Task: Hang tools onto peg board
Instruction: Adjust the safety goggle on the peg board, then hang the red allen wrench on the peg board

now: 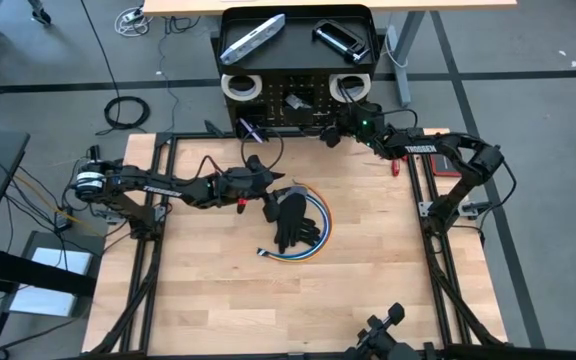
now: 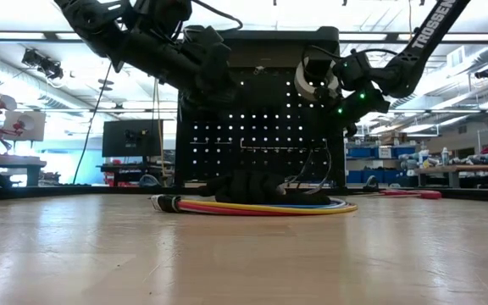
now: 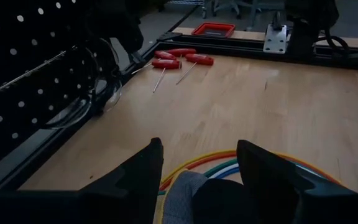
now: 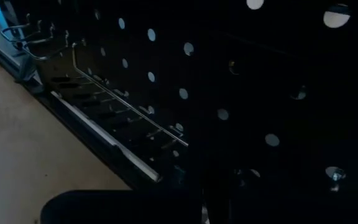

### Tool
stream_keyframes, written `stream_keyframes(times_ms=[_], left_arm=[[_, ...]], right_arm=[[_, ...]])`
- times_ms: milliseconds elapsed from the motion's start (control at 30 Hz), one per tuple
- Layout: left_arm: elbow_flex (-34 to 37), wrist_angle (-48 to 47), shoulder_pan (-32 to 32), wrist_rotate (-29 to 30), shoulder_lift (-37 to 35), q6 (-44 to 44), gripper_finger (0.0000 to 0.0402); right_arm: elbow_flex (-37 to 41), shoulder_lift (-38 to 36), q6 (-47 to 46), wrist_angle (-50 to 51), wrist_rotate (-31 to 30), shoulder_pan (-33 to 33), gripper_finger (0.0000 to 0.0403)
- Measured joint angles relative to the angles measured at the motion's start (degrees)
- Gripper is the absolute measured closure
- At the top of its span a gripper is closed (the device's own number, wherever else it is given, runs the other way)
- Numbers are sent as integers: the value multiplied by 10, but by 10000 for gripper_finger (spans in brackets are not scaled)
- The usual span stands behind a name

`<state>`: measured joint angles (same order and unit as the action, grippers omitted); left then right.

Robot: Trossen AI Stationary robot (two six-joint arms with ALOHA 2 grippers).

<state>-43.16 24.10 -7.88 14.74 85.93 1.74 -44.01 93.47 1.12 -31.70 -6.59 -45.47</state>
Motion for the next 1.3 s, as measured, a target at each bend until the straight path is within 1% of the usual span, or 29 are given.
stream_keyframes(times_ms=[267, 367, 467, 567, 667, 733, 800, 867, 933, 967, 1067, 1167, 1233, 1300], left_arm=[[0, 0, 0, 0, 0, 0, 191], [0, 0, 0, 0, 0, 0, 191], [0, 0, 0, 0, 0, 0, 191], [0, 0, 0, 0, 0, -1, 191], [0, 1, 0, 0, 0, -4, 191], [0, 2, 0, 0, 0, -14, 191], [0, 6, 0, -1, 0, -15, 191], [0, 11, 0, -13, 0, -14, 191], [0, 22, 0, -29, 0, -9, 190], [0, 31, 0, -34, 0, -3, 190], [0, 49, 0, -50, 0, 14, 190], [0, 52, 1, -59, 0, 30, 190], [0, 48, 1, -70, 0, 44, 190], [0, 45, 1, -79, 0, 50, 190]], right_arm=[[1, -8, 1, 5, 5, 8, 394], [1, -28, 6, 10, 13, 16, 394], [1, -65, 13, 34, 27, 25, 394], [1, -118, 29, 111, 28, 42, 394], [1, -177, 19, 257, -9, 65, 394], [1, -210, -20, 372, -40, 80, 391], [1, -229, -92, 490, -72, 91, 384], [1, -233, -191, 601, -79, 87, 369], [4, -230, -276, 677, -81, 70, 348], [9, -225, -309, 688, -84, 60, 337], [25, -209, -373, 674, -84, 27, 303], [24, -187, -411, 648, -75, -8, 275], [24, -169, -456, 641, -69, -28, 263], [24, -151, -510, 637, -46, -46, 256]])
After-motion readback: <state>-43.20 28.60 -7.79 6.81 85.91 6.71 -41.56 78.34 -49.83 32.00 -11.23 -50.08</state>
